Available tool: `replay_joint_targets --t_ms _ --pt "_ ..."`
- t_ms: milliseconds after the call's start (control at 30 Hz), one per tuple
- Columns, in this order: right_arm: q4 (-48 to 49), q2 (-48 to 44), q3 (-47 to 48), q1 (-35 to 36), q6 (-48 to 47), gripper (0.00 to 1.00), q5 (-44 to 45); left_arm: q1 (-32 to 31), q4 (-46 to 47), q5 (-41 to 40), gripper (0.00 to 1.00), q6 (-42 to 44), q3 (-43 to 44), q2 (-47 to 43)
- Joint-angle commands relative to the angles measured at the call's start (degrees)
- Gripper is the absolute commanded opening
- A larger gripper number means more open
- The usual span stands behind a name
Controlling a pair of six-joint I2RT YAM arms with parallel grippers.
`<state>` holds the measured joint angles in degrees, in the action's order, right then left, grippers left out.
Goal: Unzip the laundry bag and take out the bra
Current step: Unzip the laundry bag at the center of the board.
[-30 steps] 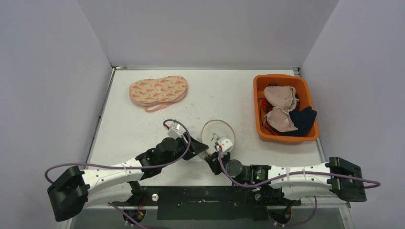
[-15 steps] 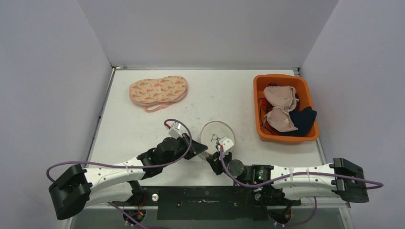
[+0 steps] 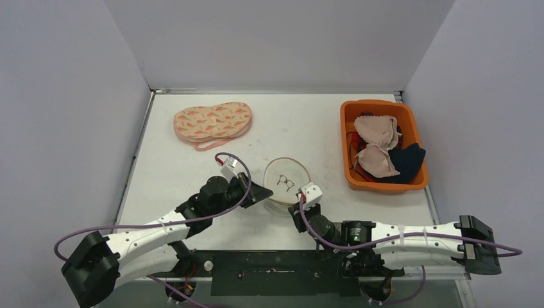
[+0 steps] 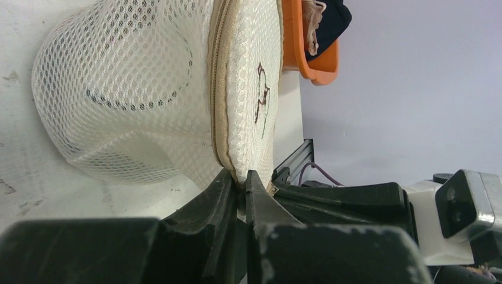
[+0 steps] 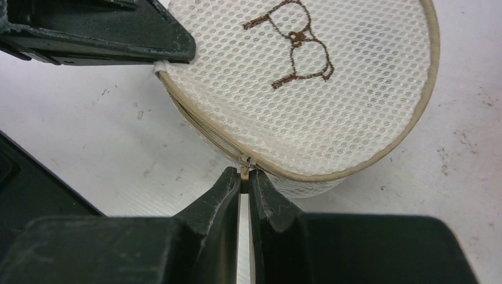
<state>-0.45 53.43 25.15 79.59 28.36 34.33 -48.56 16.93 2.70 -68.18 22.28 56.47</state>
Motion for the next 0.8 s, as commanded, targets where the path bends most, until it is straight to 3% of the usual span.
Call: replay_joint_targets --t_ms 0,200,400,567,767 --pt "-2.7 -3.3 0.8 0.3 0.6 0.05 4.8 2.7 -0.7 8.1 0.0 4.8 2.6 -0.8" --pt "-0.9 -6.0 -0.4 1.1 -1.3 0.05 1.2 6.1 -6.7 15.9 0.0 11.9 6.3 0.4" --pt "3.6 -3.7 -0.5 3.5 -1.8 0.05 -0.5 10.5 -12.8 16.7 0.0 17.3 8.2 -0.8" --pt "8.6 0.6 -0.2 4.6 -1.3 0.05 -1.1 11.5 -11.9 17.5 0.0 18.9 12.1 4.6" --pt "13.3 4.2 0.4 5.0 -1.2 0.05 -0.7 11.1 -3.9 17.8 0.0 16.2 14.1 12.0"
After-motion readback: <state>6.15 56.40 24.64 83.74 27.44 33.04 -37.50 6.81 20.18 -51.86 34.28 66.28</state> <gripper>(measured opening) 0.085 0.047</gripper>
